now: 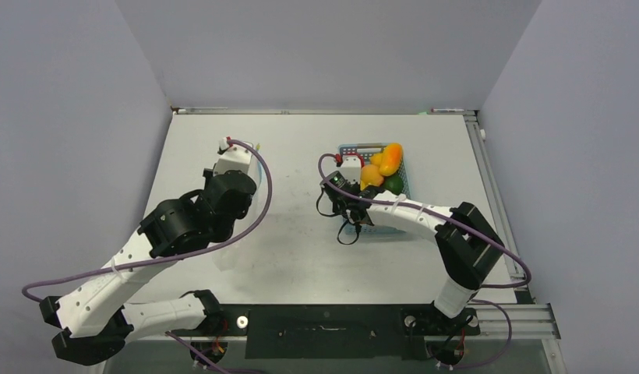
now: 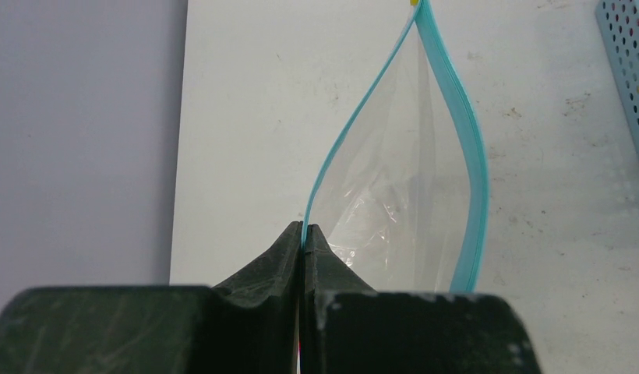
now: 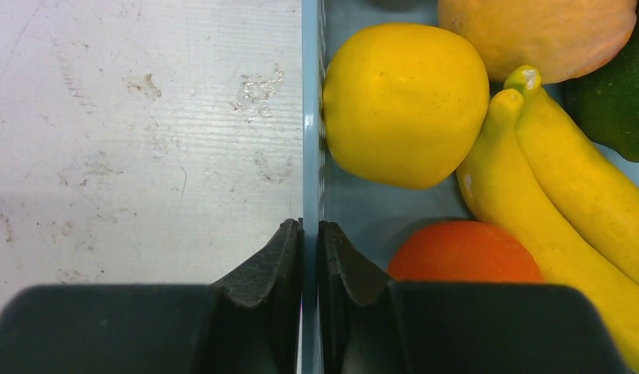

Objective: Place the food in the zip-top bag and seal the zipper
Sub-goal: Move the bin to the center of the board, then open the zipper of the food storage bag at the center of the board.

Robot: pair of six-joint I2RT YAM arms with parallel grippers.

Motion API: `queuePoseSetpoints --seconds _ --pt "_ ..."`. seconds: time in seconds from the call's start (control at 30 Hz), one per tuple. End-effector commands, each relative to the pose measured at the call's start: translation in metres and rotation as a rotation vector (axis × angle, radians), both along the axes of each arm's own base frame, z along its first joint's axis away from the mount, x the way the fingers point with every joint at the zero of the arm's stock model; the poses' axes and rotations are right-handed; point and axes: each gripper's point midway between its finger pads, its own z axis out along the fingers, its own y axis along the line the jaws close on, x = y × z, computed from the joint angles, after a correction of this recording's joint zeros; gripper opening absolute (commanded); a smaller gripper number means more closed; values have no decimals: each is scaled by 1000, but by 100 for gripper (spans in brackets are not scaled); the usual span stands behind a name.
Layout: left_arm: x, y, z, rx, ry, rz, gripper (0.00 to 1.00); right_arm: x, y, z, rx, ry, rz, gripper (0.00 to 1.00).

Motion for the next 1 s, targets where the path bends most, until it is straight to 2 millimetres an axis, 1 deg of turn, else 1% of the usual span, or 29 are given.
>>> queuePoseSetpoints --seconds 0.0,0.1,0.23,0.37,0.43,0.53,0.6,0.7,0.8,0.97 --pt "10 -3 8 -1 -38 32 0 -4 -6 7 19 -5 7 18" --pt "13 -3 9 27 -40 47 0 -2 -3 24 39 -33 23 34" --pt "19 1 9 62 -48 71 0 0 2 57 77 -84 44 44" --pt "28 7 10 106 -49 97 0 0 9 90 142 -132 74 48" --pt "33 8 11 130 -56 103 0 -1 14 103 180 -146 98 49" --pt "41 5 13 166 -73 121 0 -4 17 118 218 -166 120 50" --pt "48 -3 11 187 -72 120 0 -6 16 123 232 -176 127 51" --pt "57 -20 -3 209 -52 95 0 -9 12 126 237 -184 127 51" --pt "65 -40 -23 213 -19 64 0 -13 4 126 237 -189 119 51" --pt "75 -67 -61 186 51 20 0 -17 -20 124 233 -199 78 54"
